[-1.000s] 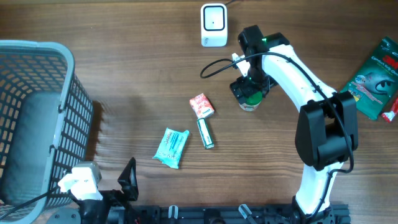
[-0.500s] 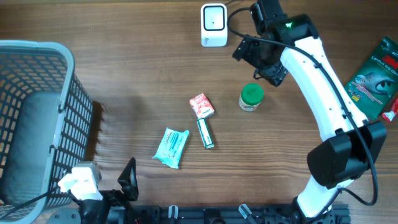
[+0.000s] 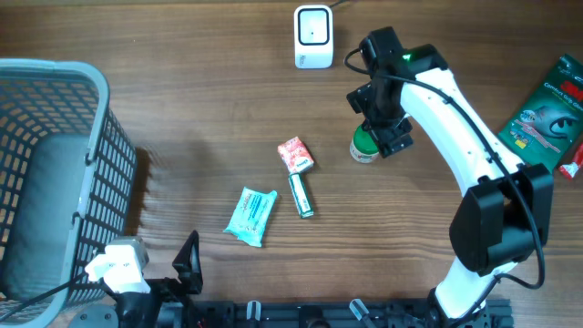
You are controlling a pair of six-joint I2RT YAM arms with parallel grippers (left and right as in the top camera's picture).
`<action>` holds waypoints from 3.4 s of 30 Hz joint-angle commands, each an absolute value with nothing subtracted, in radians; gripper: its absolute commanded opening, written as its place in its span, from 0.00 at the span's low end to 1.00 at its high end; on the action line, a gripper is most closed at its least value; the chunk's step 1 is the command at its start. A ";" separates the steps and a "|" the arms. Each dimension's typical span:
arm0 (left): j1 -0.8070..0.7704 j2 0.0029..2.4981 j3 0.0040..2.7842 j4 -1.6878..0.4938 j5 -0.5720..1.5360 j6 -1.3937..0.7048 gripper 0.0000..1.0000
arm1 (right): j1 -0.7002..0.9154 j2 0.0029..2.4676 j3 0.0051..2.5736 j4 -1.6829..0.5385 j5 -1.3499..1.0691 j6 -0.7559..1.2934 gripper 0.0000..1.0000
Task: Scan the item barcode
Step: 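Lift the green bottle and carry it to the scanner window, then carry the bottle to the right edge and release it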
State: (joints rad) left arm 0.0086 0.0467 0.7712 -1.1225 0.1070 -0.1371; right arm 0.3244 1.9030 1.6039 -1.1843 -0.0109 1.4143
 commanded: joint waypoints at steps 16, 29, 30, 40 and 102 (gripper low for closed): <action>0.014 0.041 0.770 -1.120 0.122 -0.142 1.00 | 0.318 1.928 1.396 -0.915 0.005 1.439 1.00; 0.014 0.041 0.770 -1.120 0.122 -0.142 1.00 | 0.316 1.929 1.242 -0.736 0.034 1.361 0.91; 0.014 0.041 0.770 -1.120 0.122 -0.143 1.00 | 0.316 1.929 1.242 -0.731 0.033 1.333 0.83; 0.014 0.041 0.770 -1.120 0.122 -0.142 1.00 | 0.316 1.928 1.246 -0.712 -0.062 0.846 0.67; 0.014 0.041 0.770 -1.120 0.122 -0.142 1.00 | 0.469 1.906 1.325 0.050 0.150 0.299 0.72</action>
